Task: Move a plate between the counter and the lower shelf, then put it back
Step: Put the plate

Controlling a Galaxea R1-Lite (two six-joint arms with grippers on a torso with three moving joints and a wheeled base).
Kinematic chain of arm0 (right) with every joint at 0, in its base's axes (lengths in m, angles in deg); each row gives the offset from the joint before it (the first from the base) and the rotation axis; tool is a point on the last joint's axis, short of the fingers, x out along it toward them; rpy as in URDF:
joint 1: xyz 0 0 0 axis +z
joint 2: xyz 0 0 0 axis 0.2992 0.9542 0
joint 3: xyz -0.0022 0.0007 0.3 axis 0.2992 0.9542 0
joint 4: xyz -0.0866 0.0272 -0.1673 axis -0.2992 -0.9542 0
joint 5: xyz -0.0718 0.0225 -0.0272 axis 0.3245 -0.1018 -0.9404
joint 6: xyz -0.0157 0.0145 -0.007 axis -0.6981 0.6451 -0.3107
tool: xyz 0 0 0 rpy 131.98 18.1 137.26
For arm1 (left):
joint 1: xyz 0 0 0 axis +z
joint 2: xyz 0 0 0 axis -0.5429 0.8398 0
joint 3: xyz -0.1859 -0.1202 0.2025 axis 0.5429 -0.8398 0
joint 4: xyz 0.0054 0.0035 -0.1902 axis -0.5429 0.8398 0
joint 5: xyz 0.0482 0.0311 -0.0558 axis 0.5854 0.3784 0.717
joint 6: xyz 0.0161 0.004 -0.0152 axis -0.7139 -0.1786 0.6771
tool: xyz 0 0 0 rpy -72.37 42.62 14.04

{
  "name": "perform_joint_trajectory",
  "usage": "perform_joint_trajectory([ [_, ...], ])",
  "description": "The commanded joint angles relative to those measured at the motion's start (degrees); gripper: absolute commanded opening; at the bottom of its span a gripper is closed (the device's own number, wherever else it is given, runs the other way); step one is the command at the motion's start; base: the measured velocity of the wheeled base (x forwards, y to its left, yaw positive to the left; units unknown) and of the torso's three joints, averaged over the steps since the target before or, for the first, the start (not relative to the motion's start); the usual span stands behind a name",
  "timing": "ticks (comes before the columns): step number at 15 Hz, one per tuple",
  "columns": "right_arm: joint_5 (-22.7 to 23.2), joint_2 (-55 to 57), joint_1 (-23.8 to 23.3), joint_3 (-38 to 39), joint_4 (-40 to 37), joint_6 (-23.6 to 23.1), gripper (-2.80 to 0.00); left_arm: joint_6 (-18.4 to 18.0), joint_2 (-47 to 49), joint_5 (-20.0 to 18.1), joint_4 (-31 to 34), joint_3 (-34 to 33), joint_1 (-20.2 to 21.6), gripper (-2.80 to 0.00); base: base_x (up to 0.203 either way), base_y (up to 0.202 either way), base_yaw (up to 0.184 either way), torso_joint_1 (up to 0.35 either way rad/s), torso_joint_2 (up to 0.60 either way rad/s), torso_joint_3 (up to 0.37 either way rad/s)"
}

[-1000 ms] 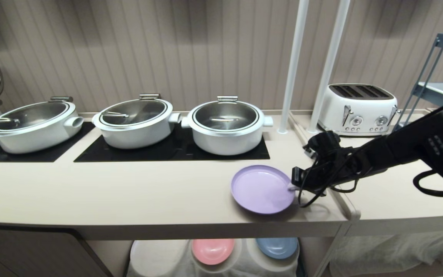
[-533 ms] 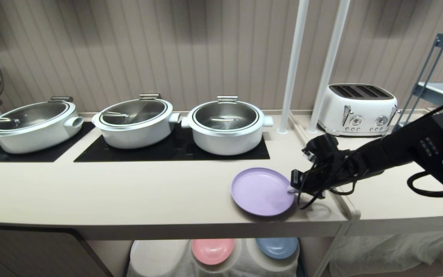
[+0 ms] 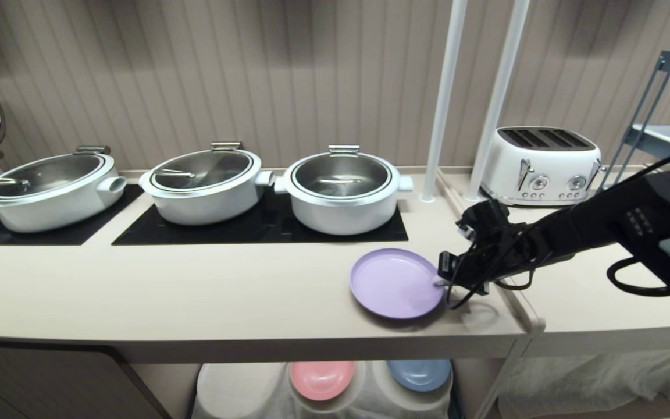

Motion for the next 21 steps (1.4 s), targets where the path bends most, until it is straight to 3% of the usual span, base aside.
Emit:
perform_joint_trajectory([
  [1, 0.1, 0.2, 0.0, 0.0, 0.0, 0.1, -2.80, 0.0, 0.0, 0.0, 0.0, 0.0, 0.0, -2.80, 0.000, 0.000, 0.000, 0.000, 0.00, 0.000],
  [15, 0.1, 0.6, -0.3, -0.2, 0.3, 0.1, -2.80, 0.0, 0.0, 0.0, 0.0, 0.0, 0.0, -2.80, 0.000, 0.000, 0.000, 0.000, 0.00, 0.000],
  [16, 0.1, 0.6, -0.3, -0.2, 0.3, 0.1, 0.00, 0.0, 0.0, 0.0, 0.0, 0.0, 0.0, -2.80, 0.000, 0.000, 0.000, 0.000, 0.00, 0.000],
  [21, 0.1, 0.6, -0.3, -0.2, 0.8, 1.1, 0.00, 0.0, 0.0, 0.0, 0.0, 0.0, 0.0, -2.80, 0.000, 0.000, 0.000, 0.000, 0.00, 0.000],
])
